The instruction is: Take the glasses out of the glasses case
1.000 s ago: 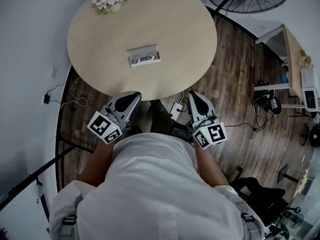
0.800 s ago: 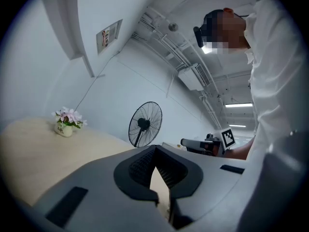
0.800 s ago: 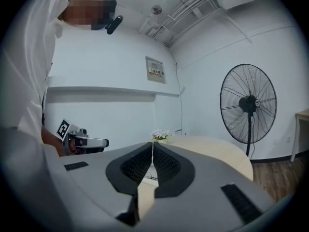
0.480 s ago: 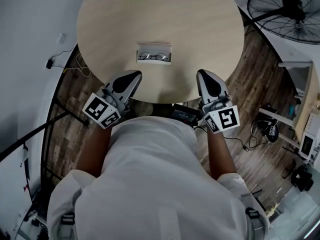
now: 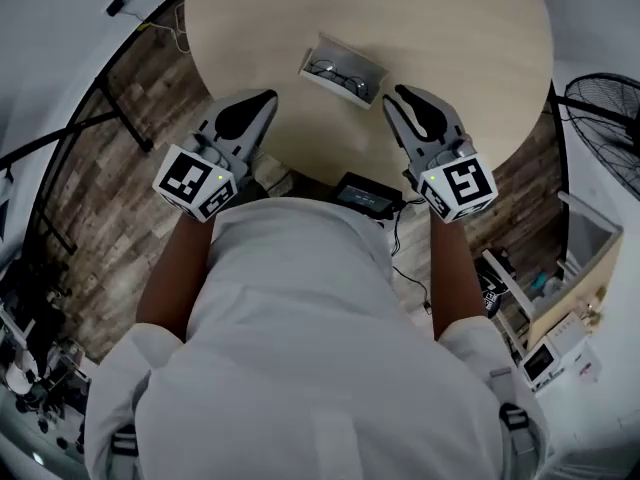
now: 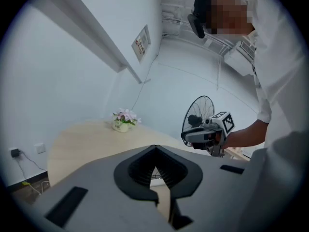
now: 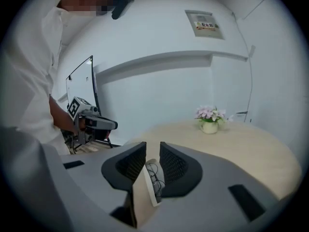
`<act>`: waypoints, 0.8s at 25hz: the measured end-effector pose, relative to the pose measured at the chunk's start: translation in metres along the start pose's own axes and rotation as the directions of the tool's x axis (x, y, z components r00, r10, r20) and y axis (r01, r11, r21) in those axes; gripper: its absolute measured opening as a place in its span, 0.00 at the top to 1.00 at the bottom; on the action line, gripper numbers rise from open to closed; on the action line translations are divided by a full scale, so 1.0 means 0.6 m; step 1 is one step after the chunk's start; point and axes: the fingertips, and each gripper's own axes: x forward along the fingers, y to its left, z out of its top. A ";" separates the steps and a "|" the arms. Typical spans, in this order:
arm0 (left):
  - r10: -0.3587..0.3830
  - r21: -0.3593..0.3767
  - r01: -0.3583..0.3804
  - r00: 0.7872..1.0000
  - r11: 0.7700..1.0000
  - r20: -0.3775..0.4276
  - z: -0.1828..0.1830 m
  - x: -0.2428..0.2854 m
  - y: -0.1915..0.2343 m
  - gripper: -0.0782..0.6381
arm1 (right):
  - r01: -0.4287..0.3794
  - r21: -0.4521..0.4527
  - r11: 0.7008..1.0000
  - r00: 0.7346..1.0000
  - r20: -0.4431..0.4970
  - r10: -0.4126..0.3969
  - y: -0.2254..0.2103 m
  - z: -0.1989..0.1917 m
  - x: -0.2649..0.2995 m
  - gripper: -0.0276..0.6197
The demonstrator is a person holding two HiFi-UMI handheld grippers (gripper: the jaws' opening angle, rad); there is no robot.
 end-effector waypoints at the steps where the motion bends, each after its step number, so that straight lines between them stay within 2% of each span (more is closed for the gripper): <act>1: 0.030 -0.003 -0.030 1.000 1.000 0.006 -0.004 -0.006 0.008 0.87 | -0.026 -0.006 1.000 0.999 -0.028 0.026 0.001 -0.007 0.016 0.81; 5: 0.134 -0.035 -0.133 0.991 0.990 0.019 -0.026 -0.032 0.030 0.87 | -0.135 -0.053 0.989 0.981 -0.146 0.126 0.011 -0.037 0.073 0.81; 10: 0.238 -0.087 -0.236 0.971 0.968 0.018 -0.057 -0.074 0.050 0.87 | -0.245 -0.114 0.963 0.930 -0.309 0.199 0.025 -0.082 0.126 0.80; 14: 0.296 -0.124 -0.292 0.955 0.948 0.021 -0.081 -0.107 0.058 0.87 | -0.284 -0.152 0.947 0.886 -0.420 0.198 0.024 -0.118 0.154 0.79; 20: 0.340 -0.196 -0.330 0.940 0.923 0.014 -0.125 -0.142 0.064 0.87 | -0.308 -0.168 0.936 0.803 -0.573 0.161 0.019 -0.172 0.173 0.79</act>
